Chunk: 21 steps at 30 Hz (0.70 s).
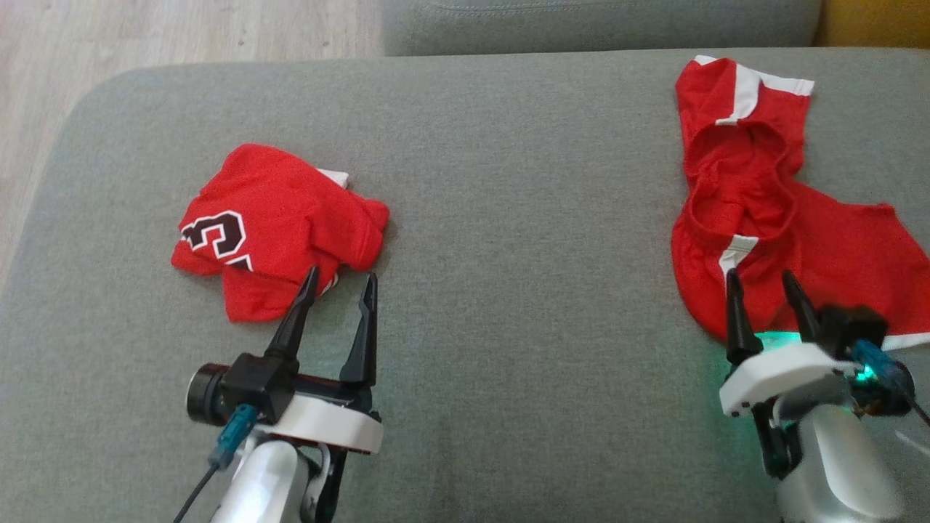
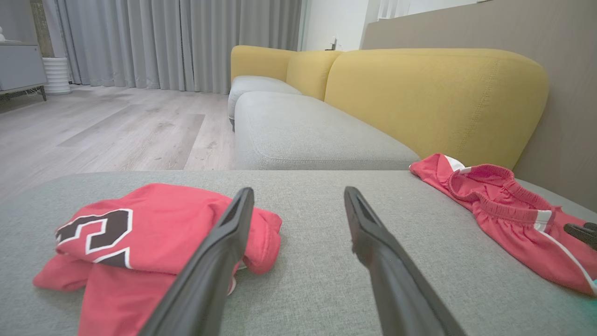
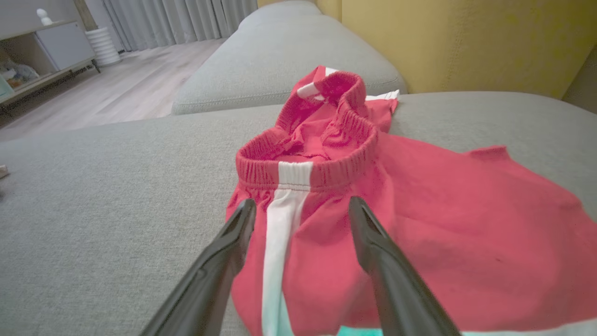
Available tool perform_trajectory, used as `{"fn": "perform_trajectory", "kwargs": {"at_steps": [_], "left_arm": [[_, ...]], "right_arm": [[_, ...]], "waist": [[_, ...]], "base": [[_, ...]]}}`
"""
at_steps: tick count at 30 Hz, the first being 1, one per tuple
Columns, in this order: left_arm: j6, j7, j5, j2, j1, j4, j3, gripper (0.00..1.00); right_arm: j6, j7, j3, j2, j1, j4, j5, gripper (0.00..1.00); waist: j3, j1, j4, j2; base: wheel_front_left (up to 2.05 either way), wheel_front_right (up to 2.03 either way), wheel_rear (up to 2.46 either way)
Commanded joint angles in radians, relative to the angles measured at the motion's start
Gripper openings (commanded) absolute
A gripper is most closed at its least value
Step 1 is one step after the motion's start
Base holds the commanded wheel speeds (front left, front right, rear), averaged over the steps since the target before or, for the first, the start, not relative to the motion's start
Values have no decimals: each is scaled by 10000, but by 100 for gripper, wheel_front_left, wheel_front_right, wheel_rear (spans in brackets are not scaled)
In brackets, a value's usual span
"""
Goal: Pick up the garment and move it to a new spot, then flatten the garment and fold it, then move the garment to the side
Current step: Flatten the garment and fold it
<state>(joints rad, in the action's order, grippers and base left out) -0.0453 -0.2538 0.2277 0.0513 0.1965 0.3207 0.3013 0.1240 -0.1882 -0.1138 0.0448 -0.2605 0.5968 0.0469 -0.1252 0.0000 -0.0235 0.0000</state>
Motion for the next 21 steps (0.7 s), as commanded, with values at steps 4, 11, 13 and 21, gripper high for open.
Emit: {"fn": "perform_trajectory", "kwargs": {"at_steps": [4,11,13,21], "left_arm": [[-49,-80,-25,-6,365,-278,-203,100],[-67,-80,-53,-8,516,-275,-124,100],[-72,-80,-60,-8,547,-257,-82,100],[-58,-80,-38,-9,643,-172,-64,100]], "right_arm": [[67,225,216,55,-845,290,-142,100],[67,408,-109,55,-1781,1590,-340,100],[67,316,-230,55,-2001,1968,-472,100],[67,-553,252,55,-2631,2654,-314,0]], "waist": [[-169,0,-132,0],[-454,0,-314,0],[-499,0,-366,0],[-527,0,-440,0]], "base": [[0,0,0],[0,0,0],[0,0,0],[0,0,0]]}}
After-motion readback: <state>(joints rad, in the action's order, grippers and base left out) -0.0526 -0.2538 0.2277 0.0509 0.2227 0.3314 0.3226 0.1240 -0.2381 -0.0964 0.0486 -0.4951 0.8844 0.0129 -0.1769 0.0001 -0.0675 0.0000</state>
